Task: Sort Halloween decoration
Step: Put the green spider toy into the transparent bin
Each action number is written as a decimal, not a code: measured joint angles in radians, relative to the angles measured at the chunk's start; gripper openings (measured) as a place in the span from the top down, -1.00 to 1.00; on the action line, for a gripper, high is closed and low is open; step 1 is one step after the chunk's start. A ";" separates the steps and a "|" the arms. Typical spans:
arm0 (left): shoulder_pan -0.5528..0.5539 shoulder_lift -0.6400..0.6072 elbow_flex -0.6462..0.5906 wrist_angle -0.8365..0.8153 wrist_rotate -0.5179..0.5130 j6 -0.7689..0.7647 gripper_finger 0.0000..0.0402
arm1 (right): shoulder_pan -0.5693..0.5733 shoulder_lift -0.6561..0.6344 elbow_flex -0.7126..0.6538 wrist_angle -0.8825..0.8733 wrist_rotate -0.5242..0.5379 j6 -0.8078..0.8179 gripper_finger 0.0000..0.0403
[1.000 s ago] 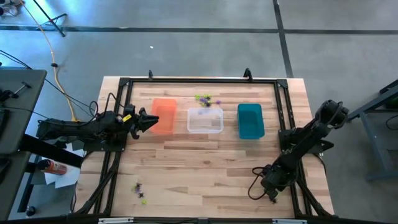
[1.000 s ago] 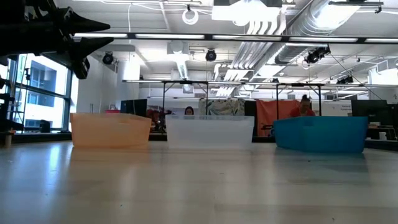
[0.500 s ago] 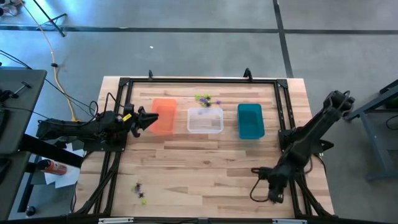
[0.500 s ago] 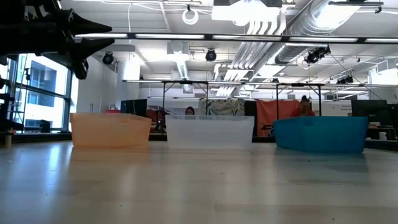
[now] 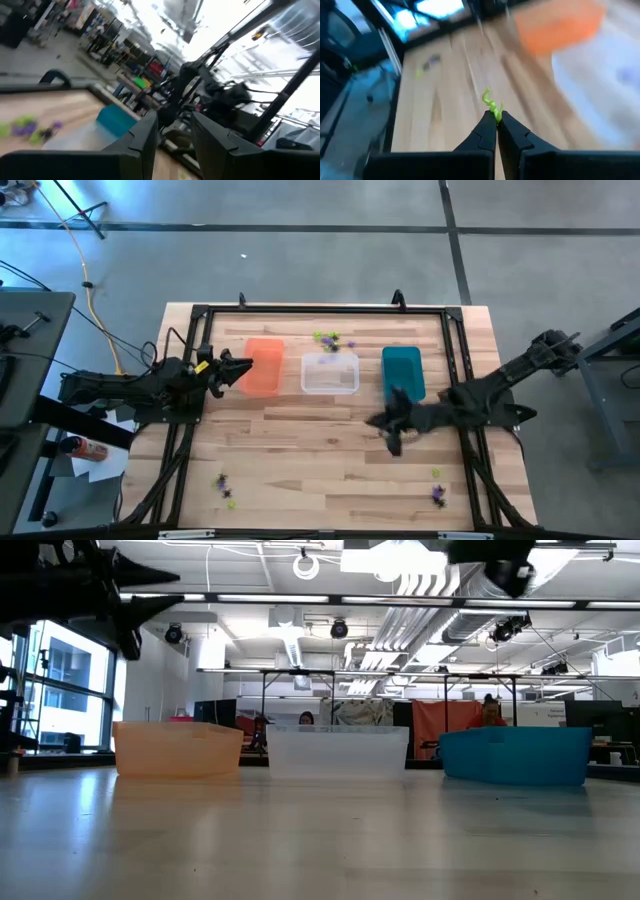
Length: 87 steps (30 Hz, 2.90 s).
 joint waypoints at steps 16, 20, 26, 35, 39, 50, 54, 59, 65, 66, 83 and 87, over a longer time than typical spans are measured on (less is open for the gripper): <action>0.000 0.503 0.501 -0.150 0.156 0.514 0.47 | -0.403 0.139 0.000 0.668 -0.350 -0.371 1.00; 0.000 0.596 0.585 -0.149 0.157 0.528 0.47 | -0.442 0.159 0.000 0.715 -0.390 -0.428 1.00; 0.000 0.657 0.615 -0.145 0.157 0.520 0.47 | -0.455 0.159 0.000 0.718 -0.447 -0.463 1.00; 0.000 0.666 0.615 -0.127 0.151 0.509 0.47 | -0.513 0.166 0.043 0.471 -0.502 -0.269 1.00; 0.000 0.666 0.615 -0.120 0.106 0.458 0.47 | -0.567 0.245 0.206 0.109 -0.544 -0.353 1.00; 0.000 0.666 0.616 0.015 0.094 0.475 0.47 | -0.718 0.664 0.618 -0.481 -0.537 -0.445 1.00; 0.000 0.664 0.617 0.097 0.094 0.475 0.47 | -0.722 0.775 0.691 -0.537 -0.508 -0.378 1.00; 0.000 0.662 0.617 0.141 0.094 0.476 0.47 | -0.720 0.885 0.745 -0.555 -0.510 -0.214 1.00; 0.001 0.661 0.617 0.137 0.104 0.477 0.47 | -0.721 0.942 0.762 -0.577 -0.512 -0.037 1.00; 0.001 0.661 0.617 0.137 0.105 0.480 0.47 | -0.721 0.942 0.758 -0.577 -0.512 -0.017 1.00; 0.001 0.661 0.617 0.129 0.108 0.477 0.47 | -0.721 0.942 0.726 -0.574 -0.537 0.089 0.37; 0.001 0.661 0.617 0.129 0.108 0.451 0.47 | -0.722 0.927 0.727 -0.579 -0.577 0.038 0.05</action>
